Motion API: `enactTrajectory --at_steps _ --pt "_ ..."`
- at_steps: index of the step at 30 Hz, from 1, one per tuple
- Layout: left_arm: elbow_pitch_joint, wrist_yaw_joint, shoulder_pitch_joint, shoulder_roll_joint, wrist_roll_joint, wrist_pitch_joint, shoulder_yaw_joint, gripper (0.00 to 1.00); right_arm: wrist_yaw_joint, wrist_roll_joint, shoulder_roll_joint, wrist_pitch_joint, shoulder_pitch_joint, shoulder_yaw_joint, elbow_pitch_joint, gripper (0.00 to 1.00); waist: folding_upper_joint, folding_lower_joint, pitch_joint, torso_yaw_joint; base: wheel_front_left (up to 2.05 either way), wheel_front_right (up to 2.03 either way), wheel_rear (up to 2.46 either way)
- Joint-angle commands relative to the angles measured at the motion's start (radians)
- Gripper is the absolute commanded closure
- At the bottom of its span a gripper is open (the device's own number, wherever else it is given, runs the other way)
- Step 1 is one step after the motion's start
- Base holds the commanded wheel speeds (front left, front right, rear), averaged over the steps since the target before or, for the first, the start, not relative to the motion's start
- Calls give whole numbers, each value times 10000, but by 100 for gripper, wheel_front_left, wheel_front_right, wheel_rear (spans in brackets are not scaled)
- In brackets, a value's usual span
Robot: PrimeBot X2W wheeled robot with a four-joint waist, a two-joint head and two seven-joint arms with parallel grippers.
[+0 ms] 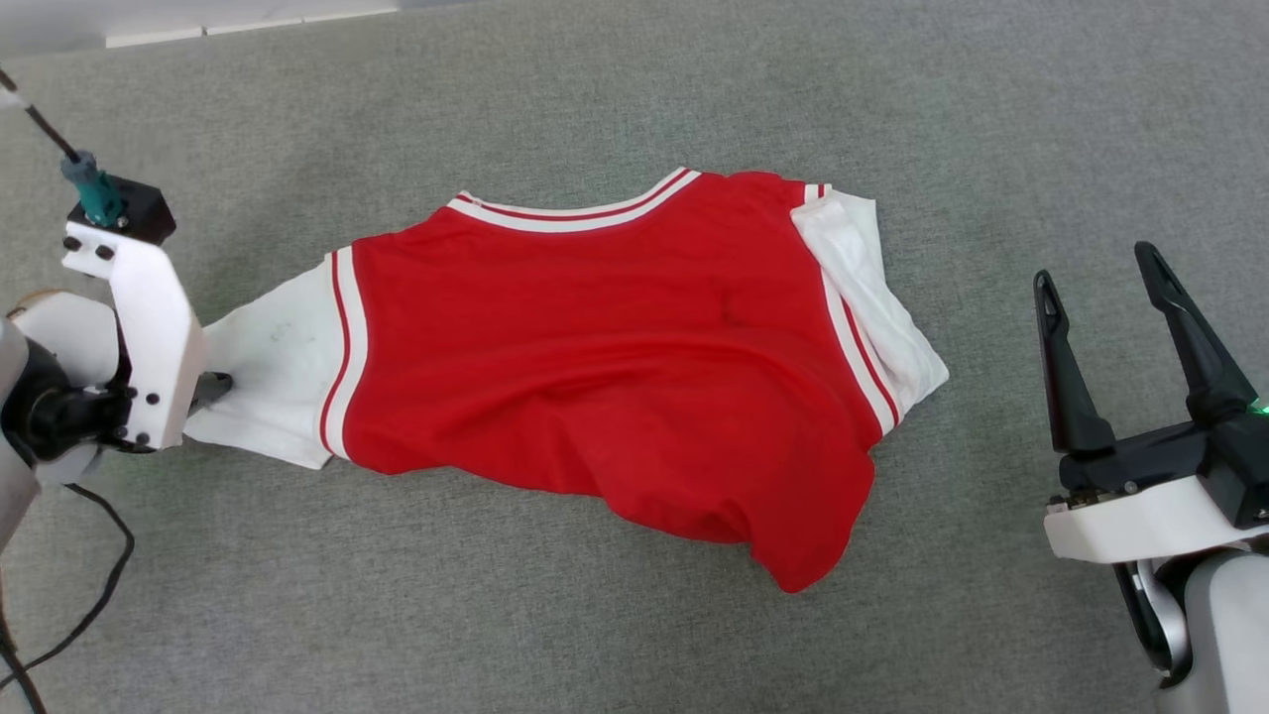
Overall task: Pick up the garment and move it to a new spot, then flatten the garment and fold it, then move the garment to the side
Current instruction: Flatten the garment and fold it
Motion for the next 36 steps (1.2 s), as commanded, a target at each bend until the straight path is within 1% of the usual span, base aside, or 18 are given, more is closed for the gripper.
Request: enactTrajectory --at_steps 1,2,3,4,5,7,10,14,16,18,23,26,29,31,33,36 --pt "105 -1 200 -36 31 -20 -91 0 -7 17 -79 30 -128 32 2 0 0 0 38 -51 0 0 0" --pt "187 -36 309 -85 27 27 -183 0 -7 4 -132 42 -207 51 -1 0 0 0 45 -72 0 0 0" --pt "242 -73 387 -131 -13 26 -233 15 -7 -12 -189 69 -304 69 -4 0 0 0 42 -83 0 0 0" --pt "268 -87 420 -191 -59 -58 -239 84 -7 -26 -238 84 -375 67 -30 0 0 0 23 -74 0 0 0" --pt "292 -112 443 -249 -92 -113 -249 100 -7 -43 -284 114 -431 64 -46 0 0 0 -14 -51 0 0 0" --pt "262 -161 353 -201 -69 -263 -239 100 -7 -46 -408 181 -674 35 -85 0 0 0 -111 -10 0 0 0" --pt "25 -252 63 35 -195 -700 -8 100 -7 67 -887 629 -1365 312 -148 0 0 0 -370 92 0 0 0" --pt "-516 -309 -101 198 -190 -1043 -20 100 -7 396 -1818 1757 -2213 1095 -31 0 0 0 -618 273 0 0 0" --pt "-828 -313 -143 331 -105 -1177 -88 100 -7 924 -2417 2789 -2665 1710 154 0 0 0 -713 377 0 0 0" --pt "-1175 -314 -167 414 -60 -1328 -146 100 -7 1650 -3110 4066 -3206 2538 329 0 0 0 -772 460 0 0 0" --pt "-1945 -326 -125 537 120 -1533 -374 100 -7 4197 -4628 7400 -4529 4494 617 0 0 0 -782 731 0 0 0" --pt "-2205 -329 -235 408 198 -1608 -495 100 -7 5687 -5365 9142 -5307 5557 685 0 0 0 -687 935 0 0 0" --pt "-2359 -325 -358 266 281 -1675 -555 100 -7 7004 -5725 10526 -6013 6435 762 0 0 0 -527 1134 0 0 0" --pt "-2418 -326 -452 191 318 -1734 -593 100 -7 7657 -5849 11241 -6452 6944 917 0 0 0 -401 1249 0 0 0" --pt "-2469 -327 -582 127 380 -1773 -634 100 -7 8167 -5705 11671 -6797 7259 1225 0 0 0 -266 1362 0 0 0" --pt "-2539 -328 -760 5 438 -1848 -722 100 -7 8518 -5410 11883 -7166 7646 1905 0 0 0 -56 1541 0 0 0"
